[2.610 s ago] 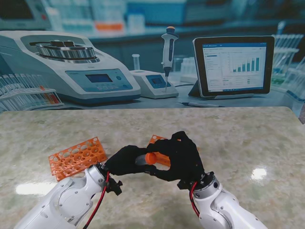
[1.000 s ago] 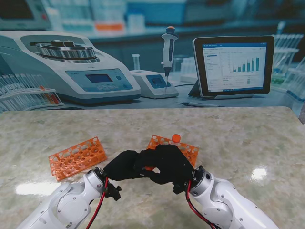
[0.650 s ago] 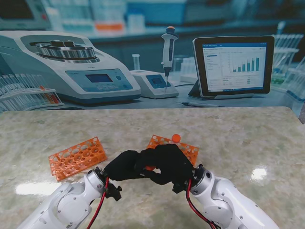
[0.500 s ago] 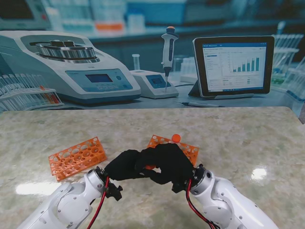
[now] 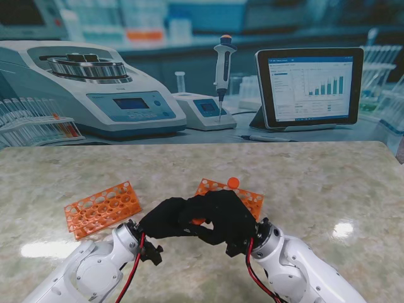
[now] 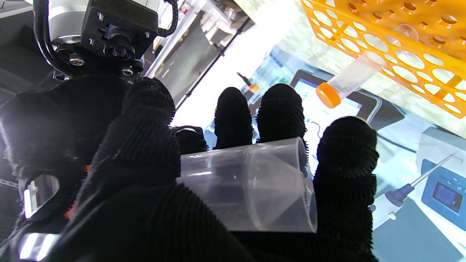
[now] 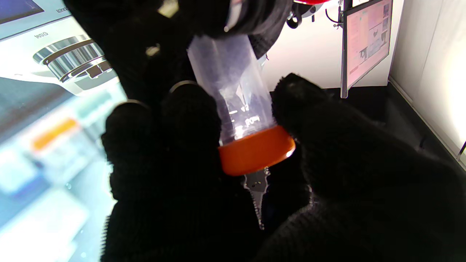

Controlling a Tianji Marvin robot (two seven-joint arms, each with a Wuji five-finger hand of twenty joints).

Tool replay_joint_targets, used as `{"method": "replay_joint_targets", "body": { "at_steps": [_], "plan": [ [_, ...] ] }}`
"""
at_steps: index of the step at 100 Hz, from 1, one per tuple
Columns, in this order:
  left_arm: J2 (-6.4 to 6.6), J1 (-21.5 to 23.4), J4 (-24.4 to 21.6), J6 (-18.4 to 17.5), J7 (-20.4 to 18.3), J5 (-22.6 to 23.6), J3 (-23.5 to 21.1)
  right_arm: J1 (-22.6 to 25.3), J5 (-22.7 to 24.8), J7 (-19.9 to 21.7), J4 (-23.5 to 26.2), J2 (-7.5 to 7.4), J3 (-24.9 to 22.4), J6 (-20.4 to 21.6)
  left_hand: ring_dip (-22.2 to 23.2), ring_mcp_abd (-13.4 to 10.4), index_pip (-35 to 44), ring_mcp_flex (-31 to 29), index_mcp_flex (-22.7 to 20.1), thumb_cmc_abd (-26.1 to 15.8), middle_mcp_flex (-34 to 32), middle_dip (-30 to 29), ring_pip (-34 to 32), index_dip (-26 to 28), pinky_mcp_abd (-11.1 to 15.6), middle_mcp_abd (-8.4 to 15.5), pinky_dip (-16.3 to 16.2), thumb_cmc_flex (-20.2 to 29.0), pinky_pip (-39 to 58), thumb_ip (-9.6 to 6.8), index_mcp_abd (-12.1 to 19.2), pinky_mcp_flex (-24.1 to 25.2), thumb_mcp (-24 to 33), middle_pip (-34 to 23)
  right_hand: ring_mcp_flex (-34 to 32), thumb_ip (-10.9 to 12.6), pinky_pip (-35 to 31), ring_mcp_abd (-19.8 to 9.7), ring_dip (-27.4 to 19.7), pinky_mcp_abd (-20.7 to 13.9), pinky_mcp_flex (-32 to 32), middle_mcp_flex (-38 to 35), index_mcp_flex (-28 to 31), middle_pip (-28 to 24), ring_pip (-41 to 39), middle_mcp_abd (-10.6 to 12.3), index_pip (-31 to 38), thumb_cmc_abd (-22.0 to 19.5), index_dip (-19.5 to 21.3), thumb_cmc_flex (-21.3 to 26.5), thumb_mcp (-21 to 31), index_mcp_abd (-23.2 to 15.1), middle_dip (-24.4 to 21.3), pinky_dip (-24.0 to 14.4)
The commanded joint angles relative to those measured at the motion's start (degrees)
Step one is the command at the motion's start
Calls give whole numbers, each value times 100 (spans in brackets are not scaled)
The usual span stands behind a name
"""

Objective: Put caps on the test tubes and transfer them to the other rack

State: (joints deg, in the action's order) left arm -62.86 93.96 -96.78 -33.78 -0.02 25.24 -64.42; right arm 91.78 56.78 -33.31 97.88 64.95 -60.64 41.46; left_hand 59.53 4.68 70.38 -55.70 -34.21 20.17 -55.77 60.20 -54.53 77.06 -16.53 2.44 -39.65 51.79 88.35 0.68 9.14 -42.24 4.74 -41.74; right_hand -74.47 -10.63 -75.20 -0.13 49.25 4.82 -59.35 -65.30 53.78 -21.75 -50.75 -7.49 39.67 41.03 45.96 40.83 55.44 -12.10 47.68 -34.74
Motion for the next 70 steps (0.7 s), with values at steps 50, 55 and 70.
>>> {"method": "replay_joint_targets", "body": {
  "at_steps": [50,55,70],
  "plan": [
    [12,-67,-59,122,-138,-87,-15,209,0,66,257,34,-26,196,-483,166,-1070,576,413,-235,493,-621,1233,-1189,-255,-137,-363,208,-1393,29,426,1009,-421,874,-79,656,-214,-570,34,-267,-119,-971,455,-961,-241,1103,262,-502,178,688,1625,-305,132,-141],
    [12,-66,-58,120,-136,-88,-17,229,-65,101,271,49,-38,216,-630,190,-1288,654,413,-225,541,-811,1498,-1490,-288,-160,-326,235,-1688,20,453,1196,-452,1068,-77,654,-214,-562,36,-260,-119,-975,459,-966,-246,1104,267,-502,181,695,1629,-309,136,-144],
    [12,-65,-56,124,-132,-78,-19,270,-108,134,324,58,-79,242,-1098,234,-1908,872,305,-204,683,-1392,2229,-2545,-351,-206,-180,257,-2501,9,377,1725,-486,1584,-77,652,-218,-566,39,-256,-120,-977,460,-972,-254,1105,271,-507,185,692,1632,-315,142,-155]
  ]
}}
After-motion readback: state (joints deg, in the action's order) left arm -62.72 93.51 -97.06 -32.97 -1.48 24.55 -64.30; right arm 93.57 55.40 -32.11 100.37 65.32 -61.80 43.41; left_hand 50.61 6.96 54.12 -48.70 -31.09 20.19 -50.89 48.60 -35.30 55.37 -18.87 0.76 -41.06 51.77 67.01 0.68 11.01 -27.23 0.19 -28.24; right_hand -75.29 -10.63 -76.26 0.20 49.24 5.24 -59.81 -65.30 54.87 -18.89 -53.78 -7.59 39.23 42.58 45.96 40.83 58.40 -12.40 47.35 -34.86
